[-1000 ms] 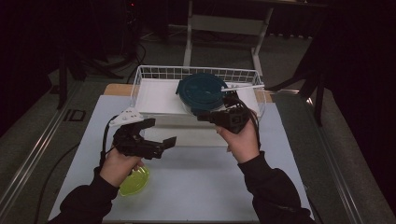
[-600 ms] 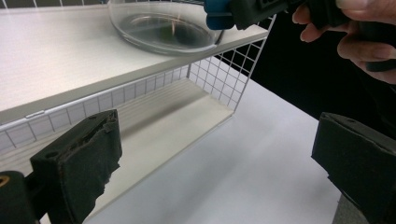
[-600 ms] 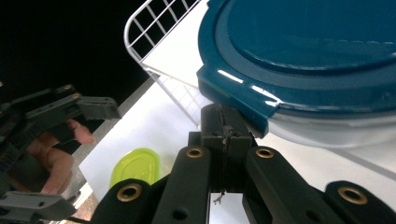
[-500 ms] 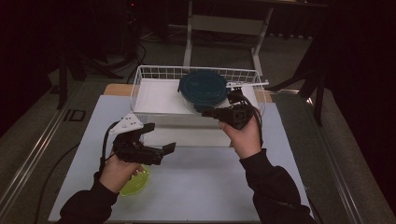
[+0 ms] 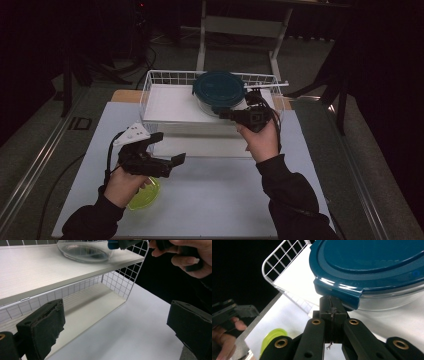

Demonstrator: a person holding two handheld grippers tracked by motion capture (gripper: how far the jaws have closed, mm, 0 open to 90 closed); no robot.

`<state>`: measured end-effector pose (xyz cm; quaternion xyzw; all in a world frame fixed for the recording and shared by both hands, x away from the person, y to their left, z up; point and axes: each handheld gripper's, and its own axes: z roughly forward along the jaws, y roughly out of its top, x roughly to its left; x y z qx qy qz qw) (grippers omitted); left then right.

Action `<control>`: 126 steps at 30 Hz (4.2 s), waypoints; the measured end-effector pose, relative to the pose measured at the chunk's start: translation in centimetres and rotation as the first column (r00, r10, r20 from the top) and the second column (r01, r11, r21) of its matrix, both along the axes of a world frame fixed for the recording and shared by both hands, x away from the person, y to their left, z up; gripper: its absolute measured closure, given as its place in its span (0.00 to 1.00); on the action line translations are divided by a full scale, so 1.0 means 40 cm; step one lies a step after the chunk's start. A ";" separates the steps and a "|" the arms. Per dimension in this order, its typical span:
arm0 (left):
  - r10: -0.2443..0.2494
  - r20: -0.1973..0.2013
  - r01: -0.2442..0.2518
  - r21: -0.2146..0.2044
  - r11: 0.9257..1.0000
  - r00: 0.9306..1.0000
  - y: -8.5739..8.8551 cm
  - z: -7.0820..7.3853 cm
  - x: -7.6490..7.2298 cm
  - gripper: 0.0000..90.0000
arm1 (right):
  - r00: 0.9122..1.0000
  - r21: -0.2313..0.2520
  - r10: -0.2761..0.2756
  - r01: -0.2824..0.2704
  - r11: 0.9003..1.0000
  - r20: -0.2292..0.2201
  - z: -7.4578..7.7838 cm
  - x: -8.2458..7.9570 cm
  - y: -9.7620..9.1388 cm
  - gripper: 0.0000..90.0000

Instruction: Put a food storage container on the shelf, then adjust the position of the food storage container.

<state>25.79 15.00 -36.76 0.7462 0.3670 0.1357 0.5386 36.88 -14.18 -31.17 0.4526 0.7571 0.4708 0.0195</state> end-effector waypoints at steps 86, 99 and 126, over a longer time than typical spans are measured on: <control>0.051 -0.234 0.029 0.327 0.944 0.971 0.308 -0.389 -0.141 0.99 | 0.972 0.092 0.126 -0.147 0.985 0.199 -0.254 -0.285 -0.194 0.17; 0.017 -0.258 0.070 0.325 0.943 0.966 0.246 -0.401 -0.091 0.99 | 0.972 0.094 0.124 -0.145 0.985 0.198 -0.255 -0.287 -0.198 0.17; 0.015 -0.274 0.077 0.323 0.943 0.962 0.181 -0.395 -0.043 0.98 | 0.976 0.085 0.125 -0.142 0.986 0.178 -0.269 -0.299 -0.215 0.17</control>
